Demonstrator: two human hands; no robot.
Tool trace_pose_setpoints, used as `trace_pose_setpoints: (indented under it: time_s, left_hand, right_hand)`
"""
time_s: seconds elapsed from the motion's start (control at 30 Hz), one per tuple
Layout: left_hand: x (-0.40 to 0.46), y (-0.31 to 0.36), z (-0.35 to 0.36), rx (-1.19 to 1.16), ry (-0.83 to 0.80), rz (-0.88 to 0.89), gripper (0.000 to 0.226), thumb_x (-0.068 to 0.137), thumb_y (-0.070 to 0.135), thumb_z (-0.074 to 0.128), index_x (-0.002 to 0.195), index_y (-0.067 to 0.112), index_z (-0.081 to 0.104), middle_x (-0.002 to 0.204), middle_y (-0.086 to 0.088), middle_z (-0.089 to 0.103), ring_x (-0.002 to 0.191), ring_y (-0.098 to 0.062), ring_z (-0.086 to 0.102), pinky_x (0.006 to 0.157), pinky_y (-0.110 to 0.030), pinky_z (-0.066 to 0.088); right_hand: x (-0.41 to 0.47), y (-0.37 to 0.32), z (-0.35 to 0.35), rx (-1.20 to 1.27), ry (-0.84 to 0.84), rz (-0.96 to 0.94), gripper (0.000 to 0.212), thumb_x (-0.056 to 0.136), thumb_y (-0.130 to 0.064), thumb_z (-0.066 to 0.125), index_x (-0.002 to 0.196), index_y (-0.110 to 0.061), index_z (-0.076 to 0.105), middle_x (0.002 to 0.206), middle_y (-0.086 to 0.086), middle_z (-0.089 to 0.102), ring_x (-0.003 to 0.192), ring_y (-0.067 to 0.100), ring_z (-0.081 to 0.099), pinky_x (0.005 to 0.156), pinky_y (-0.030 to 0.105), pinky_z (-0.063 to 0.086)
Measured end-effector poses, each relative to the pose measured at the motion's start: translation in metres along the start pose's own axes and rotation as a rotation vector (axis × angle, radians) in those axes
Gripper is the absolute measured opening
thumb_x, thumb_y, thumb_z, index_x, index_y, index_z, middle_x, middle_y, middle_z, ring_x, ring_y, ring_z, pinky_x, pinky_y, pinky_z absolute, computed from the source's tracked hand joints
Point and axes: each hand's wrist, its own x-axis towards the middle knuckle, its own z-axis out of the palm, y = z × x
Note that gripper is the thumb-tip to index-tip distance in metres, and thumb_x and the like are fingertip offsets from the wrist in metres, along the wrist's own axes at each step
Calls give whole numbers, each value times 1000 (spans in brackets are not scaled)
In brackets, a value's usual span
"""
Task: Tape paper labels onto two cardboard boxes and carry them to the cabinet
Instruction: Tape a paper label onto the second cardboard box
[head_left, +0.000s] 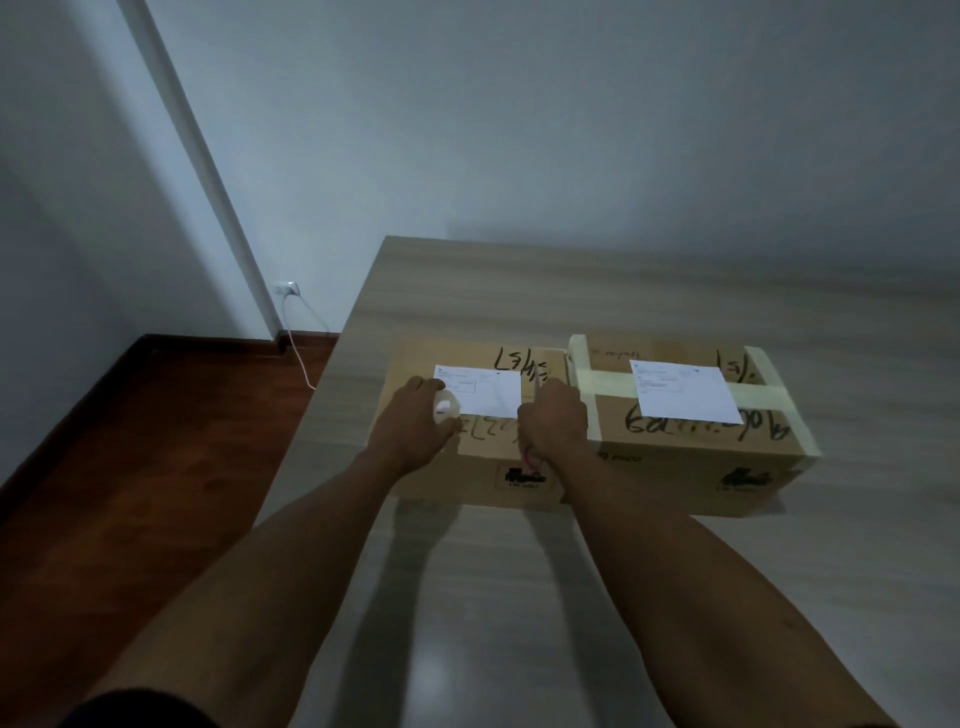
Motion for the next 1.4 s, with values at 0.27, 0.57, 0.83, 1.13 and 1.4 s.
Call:
trace_pose_setpoints:
  time_s: [0.27, 0.57, 0.83, 1.13, 1.4]
  left_hand:
    - [19, -8, 5, -48, 7, 0, 62, 94, 28, 68, 148, 6, 46, 143, -13, 51, 126, -30, 52, 105, -40, 43]
    - [43, -10, 3, -81, -51, 34, 63, 100, 35, 61, 154, 11, 40, 152, -11, 47, 136, -29, 47, 112, -40, 39]
    - [59, 4, -3, -120, -19, 110, 44, 99, 34, 64, 134, 11, 51, 131, -10, 63, 113, -28, 61, 86, -35, 46]
    - [68, 20, -10, -143, 0, 169, 25, 101, 39, 59, 99, 15, 57, 88, -8, 68, 74, -24, 61, 69, -42, 49]
    - [72, 23, -11, -147, -31, 173, 28, 103, 40, 56, 103, 13, 60, 93, -9, 71, 81, -26, 64, 75, -45, 53]
  right_hand:
    - [23, -3, 2, -229, -101, -34, 14, 89, -8, 70, 102, -5, 67, 103, 14, 72, 96, 30, 71, 79, 36, 60]
    - [42, -12, 2, 182, -25, -238, 28, 99, -3, 55, 120, 0, 72, 121, 16, 71, 111, 28, 65, 88, 30, 49]
    - [50, -27, -1, 350, -185, -394, 34, 98, -10, 62, 131, -9, 69, 135, 9, 67, 123, 19, 62, 96, 21, 41]
    - [62, -24, -9, 467, -199, -359, 26, 97, -9, 63, 120, -6, 74, 120, 9, 73, 107, 16, 67, 99, 33, 52]
    - [63, -25, -11, 584, -178, -354, 14, 93, -11, 70, 104, -10, 79, 96, -2, 76, 93, 15, 72, 88, 32, 57]
